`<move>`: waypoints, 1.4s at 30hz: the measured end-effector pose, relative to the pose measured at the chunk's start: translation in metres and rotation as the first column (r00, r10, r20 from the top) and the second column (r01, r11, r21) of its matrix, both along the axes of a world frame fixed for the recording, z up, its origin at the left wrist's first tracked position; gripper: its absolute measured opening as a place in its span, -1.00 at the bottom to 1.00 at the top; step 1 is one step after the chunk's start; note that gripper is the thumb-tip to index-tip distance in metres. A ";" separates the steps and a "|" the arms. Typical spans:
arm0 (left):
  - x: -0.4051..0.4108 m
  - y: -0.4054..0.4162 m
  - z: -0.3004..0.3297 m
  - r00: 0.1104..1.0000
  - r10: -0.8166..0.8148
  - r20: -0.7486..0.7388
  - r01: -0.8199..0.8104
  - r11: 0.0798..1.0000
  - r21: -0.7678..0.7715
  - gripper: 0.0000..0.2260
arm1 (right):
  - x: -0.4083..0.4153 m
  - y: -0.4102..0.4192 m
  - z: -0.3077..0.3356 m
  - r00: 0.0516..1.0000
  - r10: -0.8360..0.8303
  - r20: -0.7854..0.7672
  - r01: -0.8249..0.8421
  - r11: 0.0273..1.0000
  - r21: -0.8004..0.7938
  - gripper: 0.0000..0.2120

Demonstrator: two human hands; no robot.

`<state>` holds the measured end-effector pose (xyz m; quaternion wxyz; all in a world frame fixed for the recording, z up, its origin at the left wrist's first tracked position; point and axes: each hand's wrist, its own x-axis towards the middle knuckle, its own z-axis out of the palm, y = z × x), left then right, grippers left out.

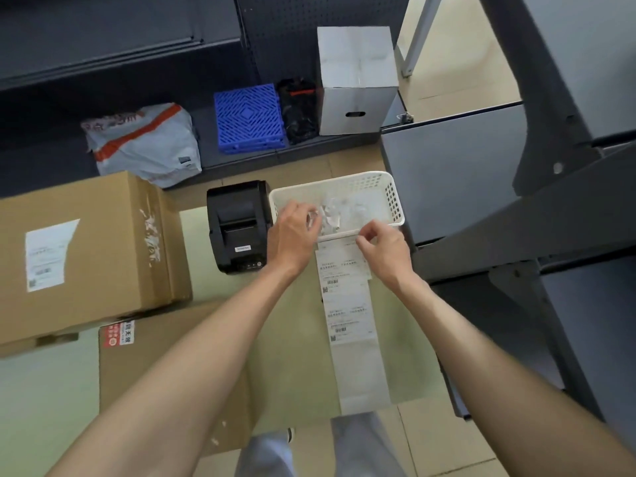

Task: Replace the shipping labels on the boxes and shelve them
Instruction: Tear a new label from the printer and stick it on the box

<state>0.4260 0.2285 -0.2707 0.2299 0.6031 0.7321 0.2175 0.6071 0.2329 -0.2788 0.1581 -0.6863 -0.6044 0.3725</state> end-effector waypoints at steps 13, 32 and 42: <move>0.063 -0.140 -0.068 0.902 -0.421 -0.091 0.407 0.903 -0.139 -0.81 | 0.052 -0.122 -0.061 0.989 0.035 0.146 -0.001 0.974 -0.227 -0.83; 0.084 -0.180 -0.087 0.915 -0.398 -0.067 0.378 0.902 -0.208 -0.74 | 0.061 -0.174 -0.085 0.978 -0.156 -0.135 0.090 0.911 -0.402 -0.64; 0.079 -0.179 -0.087 0.924 -0.374 -0.077 0.348 0.907 -0.237 -0.69 | 0.050 -0.147 -0.082 0.989 -0.101 -0.112 0.065 0.956 -0.287 -0.69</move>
